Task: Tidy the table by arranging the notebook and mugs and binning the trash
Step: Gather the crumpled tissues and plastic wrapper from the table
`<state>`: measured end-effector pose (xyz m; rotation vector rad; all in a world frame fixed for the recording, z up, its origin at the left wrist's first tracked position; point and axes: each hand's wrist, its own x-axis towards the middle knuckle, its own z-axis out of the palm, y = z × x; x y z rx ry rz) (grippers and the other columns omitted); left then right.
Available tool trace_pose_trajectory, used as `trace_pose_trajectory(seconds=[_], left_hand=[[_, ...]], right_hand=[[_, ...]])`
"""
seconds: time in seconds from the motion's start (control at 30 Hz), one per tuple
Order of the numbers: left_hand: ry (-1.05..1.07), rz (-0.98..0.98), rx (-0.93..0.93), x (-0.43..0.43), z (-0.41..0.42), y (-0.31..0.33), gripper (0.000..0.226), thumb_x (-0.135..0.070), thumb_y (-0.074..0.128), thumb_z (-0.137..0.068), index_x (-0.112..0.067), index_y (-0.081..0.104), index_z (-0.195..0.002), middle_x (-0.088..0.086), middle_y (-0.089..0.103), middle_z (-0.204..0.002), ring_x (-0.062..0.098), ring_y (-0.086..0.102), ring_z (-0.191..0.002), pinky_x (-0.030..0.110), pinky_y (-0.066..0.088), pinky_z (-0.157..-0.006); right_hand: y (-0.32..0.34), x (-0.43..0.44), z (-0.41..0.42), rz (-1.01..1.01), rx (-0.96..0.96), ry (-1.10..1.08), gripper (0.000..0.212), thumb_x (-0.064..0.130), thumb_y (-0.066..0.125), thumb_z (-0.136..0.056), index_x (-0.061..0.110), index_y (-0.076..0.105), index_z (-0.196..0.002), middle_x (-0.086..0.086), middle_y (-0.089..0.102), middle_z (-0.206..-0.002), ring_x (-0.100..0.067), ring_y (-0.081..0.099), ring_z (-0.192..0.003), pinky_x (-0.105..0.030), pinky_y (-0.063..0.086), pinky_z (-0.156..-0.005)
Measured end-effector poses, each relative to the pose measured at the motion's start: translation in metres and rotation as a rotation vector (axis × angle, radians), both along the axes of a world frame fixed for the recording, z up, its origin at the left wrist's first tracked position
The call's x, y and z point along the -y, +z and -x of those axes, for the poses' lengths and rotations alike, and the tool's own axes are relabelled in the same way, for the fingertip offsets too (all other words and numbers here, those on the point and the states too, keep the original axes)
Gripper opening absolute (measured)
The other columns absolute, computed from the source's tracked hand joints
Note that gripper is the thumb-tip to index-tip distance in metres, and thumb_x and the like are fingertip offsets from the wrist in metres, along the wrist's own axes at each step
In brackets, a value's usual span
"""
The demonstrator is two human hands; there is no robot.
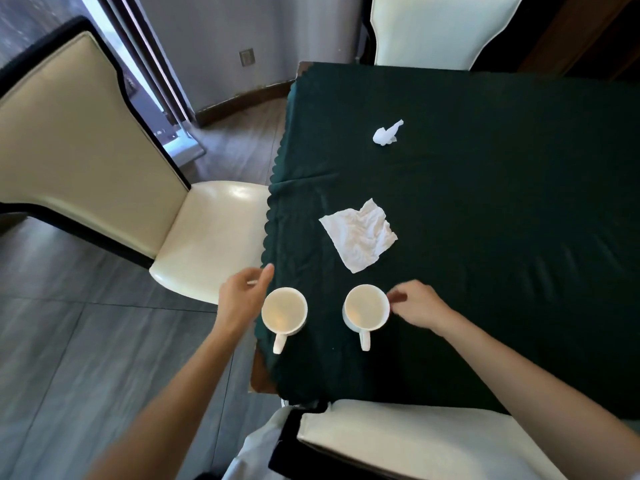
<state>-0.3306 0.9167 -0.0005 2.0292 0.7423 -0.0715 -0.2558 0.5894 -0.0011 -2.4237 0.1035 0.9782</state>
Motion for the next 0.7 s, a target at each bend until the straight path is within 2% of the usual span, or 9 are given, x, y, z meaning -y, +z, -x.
trace_pose_trajectory(seconds=[0.1, 0.17, 0.27, 0.33, 0.47, 0.53, 0.6, 0.63, 0.7], left_hand=[[-0.100, -0.036, 0.030, 0.022, -0.048, 0.005, 0.035, -0.050, 0.064, -0.099, -0.019, 0.081, -0.103, -0.010, 0.075, -0.087, 0.015, 0.070, -0.085, 0.026, 0.051, -0.074], [-0.169, -0.045, 0.014, 0.042, -0.078, 0.004, 0.030, -0.047, 0.066, -0.099, -0.021, 0.080, -0.102, -0.015, 0.073, -0.088, 0.012, 0.072, -0.090, 0.025, 0.052, -0.077], [-0.245, -0.033, -0.057, 0.071, -0.114, -0.003, 0.026, -0.040, 0.067, -0.099, -0.018, 0.078, -0.109, -0.009, 0.076, -0.100, 0.013, 0.071, -0.103, 0.031, 0.055, -0.094], [-0.262, -0.018, -0.114, 0.090, -0.133, -0.009, 0.033, -0.038, 0.066, -0.099, -0.014, 0.075, -0.120, -0.001, 0.079, -0.113, 0.020, 0.070, -0.115, 0.033, 0.053, -0.099], [-0.294, 0.006, -0.218, 0.116, -0.153, -0.025, 0.058, -0.040, 0.067, -0.098, -0.015, 0.054, -0.149, 0.008, 0.073, -0.135, 0.027, 0.064, -0.128, 0.029, 0.049, -0.094], [-0.284, 0.031, -0.221, 0.120, -0.158, -0.032, 0.072, -0.039, 0.070, -0.096, -0.019, 0.040, -0.159, 0.008, 0.064, -0.146, 0.026, 0.063, -0.129, 0.029, 0.049, -0.094], [-0.287, 0.053, -0.213, 0.124, -0.165, -0.037, 0.081, -0.038, 0.073, -0.095, -0.023, 0.032, -0.163, 0.008, 0.055, -0.155, 0.028, 0.060, -0.134, 0.035, 0.050, -0.103], [-0.267, 0.086, -0.219, 0.126, -0.169, -0.039, 0.083, -0.037, 0.073, -0.095, -0.024, 0.030, -0.164, 0.008, 0.052, -0.157, 0.029, 0.057, -0.137, 0.038, 0.049, -0.108], [-0.137, 0.231, -0.236, 0.133, -0.177, -0.037, 0.078, -0.039, 0.073, -0.095, -0.025, 0.035, -0.162, 0.007, 0.050, -0.158, 0.027, 0.055, -0.139, 0.043, 0.049, -0.112]], right_hand=[[-0.008, -0.006, -0.038, -0.051, 0.072, -0.064, 0.025, 0.020, 0.070, -0.094, 0.022, 0.077, -0.118, 0.002, 0.076, -0.118, -0.017, 0.068, -0.113, -0.031, 0.053, -0.095], [-0.013, -0.010, -0.061, -0.072, 0.135, -0.079, 0.033, 0.024, 0.070, -0.095, 0.018, 0.073, -0.128, -0.003, 0.073, -0.128, -0.023, 0.065, -0.124, -0.033, 0.051, -0.102], [-0.021, -0.014, -0.092, -0.074, 0.216, -0.090, 0.051, 0.026, 0.067, -0.097, 0.015, 0.057, -0.145, -0.010, 0.061, -0.143, -0.028, 0.058, -0.132, -0.037, 0.048, -0.103], [-0.028, -0.016, -0.114, -0.080, 0.237, -0.123, 0.060, 0.025, 0.066, -0.096, 0.016, 0.047, -0.152, -0.014, 0.051, -0.149, -0.031, 0.054, -0.133, -0.039, 0.046, -0.105], [-0.044, -0.024, -0.141, -0.044, 0.234, -0.156, 0.073, 0.032, 0.068, -0.094, 0.015, 0.037, -0.158, -0.017, 0.044, -0.153, -0.037, 0.048, -0.138, -0.043, 0.041, -0.112], [-0.050, -0.028, -0.147, 0.015, 0.271, -0.093, 0.057, 0.030, 0.066, -0.096, 0.015, 0.048, -0.148, -0.017, 0.054, -0.141, -0.037, 0.053, -0.128, -0.041, 0.045, -0.105], [-0.054, -0.031, -0.153, -0.002, 0.314, -0.009, 0.025, 0.021, 0.061, -0.097, 0.013, 0.067, -0.120, -0.013, 0.068, -0.117, -0.036, 0.064, -0.110, -0.042, 0.052, -0.091], [-0.054, -0.032, -0.155, -0.056, 0.296, 0.009, 0.015, 0.017, 0.059, -0.096, 0.011, 0.071, -0.103, -0.011, 0.072, -0.102, -0.036, 0.068, -0.101, -0.043, 0.055, -0.083], [-0.051, -0.033, -0.161, -0.223, 0.228, 0.013, 0.017, 0.013, 0.060, -0.093, 0.010, 0.076, -0.089, -0.006, 0.075, -0.086, -0.030, 0.072, -0.088, -0.041, 0.058, -0.077]])
